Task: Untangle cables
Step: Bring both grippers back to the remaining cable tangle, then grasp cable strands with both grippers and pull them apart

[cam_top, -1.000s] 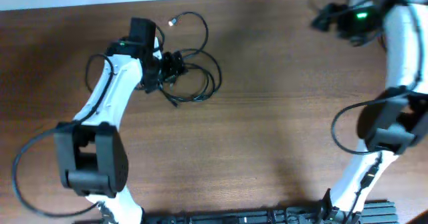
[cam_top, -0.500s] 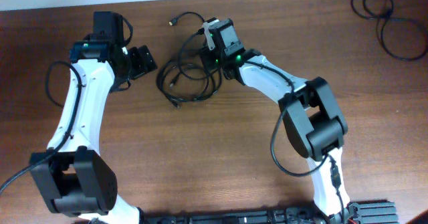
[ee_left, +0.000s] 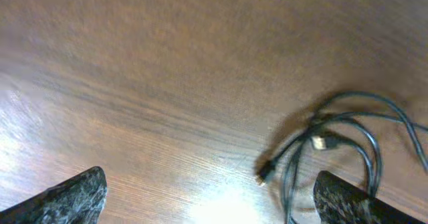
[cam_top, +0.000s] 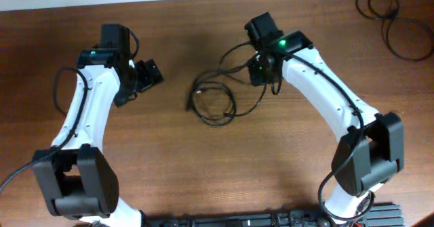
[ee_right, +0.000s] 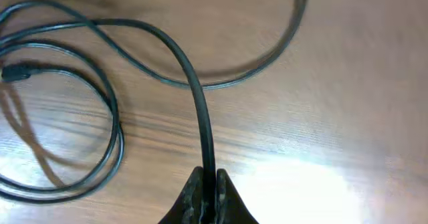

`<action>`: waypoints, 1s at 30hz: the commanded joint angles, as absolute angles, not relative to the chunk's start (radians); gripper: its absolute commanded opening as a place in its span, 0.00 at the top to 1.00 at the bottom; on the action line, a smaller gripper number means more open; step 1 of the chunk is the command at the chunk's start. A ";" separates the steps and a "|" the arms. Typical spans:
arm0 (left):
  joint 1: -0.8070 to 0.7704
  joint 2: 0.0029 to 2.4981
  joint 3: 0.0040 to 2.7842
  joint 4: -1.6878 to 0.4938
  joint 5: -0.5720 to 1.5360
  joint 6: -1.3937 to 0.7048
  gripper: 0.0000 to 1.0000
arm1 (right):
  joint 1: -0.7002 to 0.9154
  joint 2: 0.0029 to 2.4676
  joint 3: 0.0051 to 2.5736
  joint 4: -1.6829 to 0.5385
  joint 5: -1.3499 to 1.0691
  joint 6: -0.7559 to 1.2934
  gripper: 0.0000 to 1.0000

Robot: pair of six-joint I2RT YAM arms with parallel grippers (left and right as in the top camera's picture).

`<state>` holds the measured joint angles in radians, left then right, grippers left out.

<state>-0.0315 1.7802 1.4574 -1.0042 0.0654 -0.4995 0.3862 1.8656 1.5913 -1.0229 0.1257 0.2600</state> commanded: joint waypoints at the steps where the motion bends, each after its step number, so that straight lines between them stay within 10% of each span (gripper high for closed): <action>1: -0.054 1.768 1.362 -1.003 0.193 -0.758 0.01 | 0.379 1.865 1.587 -1.016 0.169 0.334 0.45; 3: -0.118 1.768 1.312 -0.961 0.264 -0.775 0.01 | 0.379 1.865 1.587 -1.013 0.169 0.334 0.16; 6: -0.263 1.768 1.257 -0.873 0.265 -0.994 0.01 | 0.378 1.865 1.587 -1.013 0.170 0.334 0.04; 8: -0.358 1.768 1.228 -0.829 0.155 -1.179 0.02 | 0.378 1.865 1.587 -1.015 0.170 0.334 0.02; 13: -0.437 1.768 1.224 -0.820 0.039 -1.268 0.43 | 0.378 1.865 1.587 -1.018 0.169 0.334 0.02; 23: -0.439 1.901 1.223 -0.714 0.080 -1.184 0.71 | 0.378 1.865 1.587 -1.019 0.169 0.331 0.02; 27: -0.439 1.901 1.223 -0.715 0.086 -1.184 1.00 | 0.378 1.865 1.587 -1.025 0.169 0.331 0.02; 30: -0.388 1.866 1.277 -0.773 0.090 -0.962 1.00 | 0.378 1.865 1.587 -1.013 0.162 0.331 0.02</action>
<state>-0.4313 1.8946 1.2285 -0.7158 0.0814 -1.1461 0.3744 1.8671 1.5890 -1.0214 0.1535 0.3325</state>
